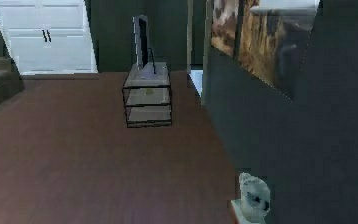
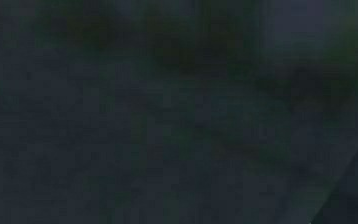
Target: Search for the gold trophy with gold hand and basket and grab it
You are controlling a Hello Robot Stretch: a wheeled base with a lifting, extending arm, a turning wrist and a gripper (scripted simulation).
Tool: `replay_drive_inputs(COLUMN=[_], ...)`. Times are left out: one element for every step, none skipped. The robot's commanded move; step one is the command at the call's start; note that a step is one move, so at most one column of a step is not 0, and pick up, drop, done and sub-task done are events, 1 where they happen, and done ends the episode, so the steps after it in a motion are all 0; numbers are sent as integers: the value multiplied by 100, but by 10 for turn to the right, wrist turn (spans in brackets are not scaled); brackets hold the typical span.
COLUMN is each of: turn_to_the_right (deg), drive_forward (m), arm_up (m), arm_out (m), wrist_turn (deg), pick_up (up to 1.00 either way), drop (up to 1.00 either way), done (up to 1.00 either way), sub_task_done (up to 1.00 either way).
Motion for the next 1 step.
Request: replay_drive_inputs(turn_to_the_right=[120], drive_forward=[0], arm_up=[0], arm_out=[0], wrist_turn=[0], pick_up=[0], drop=[0], done=[0], sub_task_done=[0])
